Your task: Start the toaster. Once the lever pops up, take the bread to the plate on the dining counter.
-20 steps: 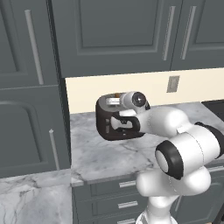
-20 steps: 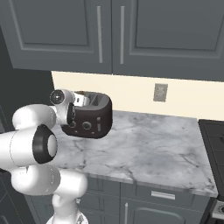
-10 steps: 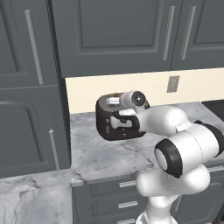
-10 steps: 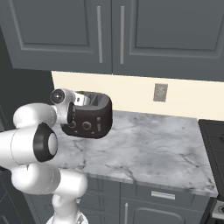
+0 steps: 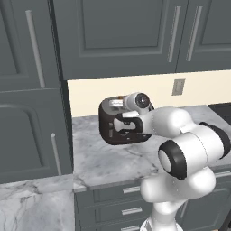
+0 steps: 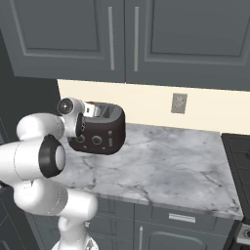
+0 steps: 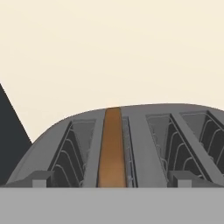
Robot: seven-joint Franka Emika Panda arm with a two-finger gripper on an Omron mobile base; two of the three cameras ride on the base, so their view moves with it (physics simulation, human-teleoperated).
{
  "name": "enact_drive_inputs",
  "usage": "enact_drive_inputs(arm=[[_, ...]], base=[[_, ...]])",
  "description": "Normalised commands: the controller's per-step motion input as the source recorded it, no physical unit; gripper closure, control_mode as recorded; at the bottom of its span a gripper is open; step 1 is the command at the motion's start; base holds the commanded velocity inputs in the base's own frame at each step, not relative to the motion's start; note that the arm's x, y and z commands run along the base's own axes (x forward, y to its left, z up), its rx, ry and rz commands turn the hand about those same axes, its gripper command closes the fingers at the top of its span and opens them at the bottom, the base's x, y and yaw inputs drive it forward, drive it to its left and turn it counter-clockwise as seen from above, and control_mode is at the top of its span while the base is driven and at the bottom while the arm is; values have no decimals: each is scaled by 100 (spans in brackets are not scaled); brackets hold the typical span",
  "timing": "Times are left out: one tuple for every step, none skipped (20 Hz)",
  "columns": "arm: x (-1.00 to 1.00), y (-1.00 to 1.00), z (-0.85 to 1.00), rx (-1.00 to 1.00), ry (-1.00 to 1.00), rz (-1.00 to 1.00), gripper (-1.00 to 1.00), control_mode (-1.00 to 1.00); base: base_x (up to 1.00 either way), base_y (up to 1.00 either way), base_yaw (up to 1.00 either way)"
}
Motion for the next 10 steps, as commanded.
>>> enact_drive_inputs(arm=[[8, 0, 0, 0, 0, 0, -100, -100], [8, 0, 0, 0, 0, 0, -100, -100], [9, 0, 0, 0, 0, 0, -100, -100], [10, 0, 0, 0, 0, 0, -100, -100], [10, 0, -1, 0, 0, 0, -100, -100], [10, 0, -3, 0, 0, 0, -100, -100], [9, 0, -7, 0, 0, 0, -100, -100], [7, 0, -9, 0, 0, 0, -100, -100], [7, 0, -6, 0, 0, 0, -100, -100], [6, 0, -6, 0, 0, 0, -100, -100]], base=[[0, 0, 0], [0, 0, 0], [0, 0, 0], [0, 0, 0], [0, 0, 0], [0, 0, 0], [0, 0, 0], [0, 0, 0], [0, 0, 0], [0, 0, 0]])
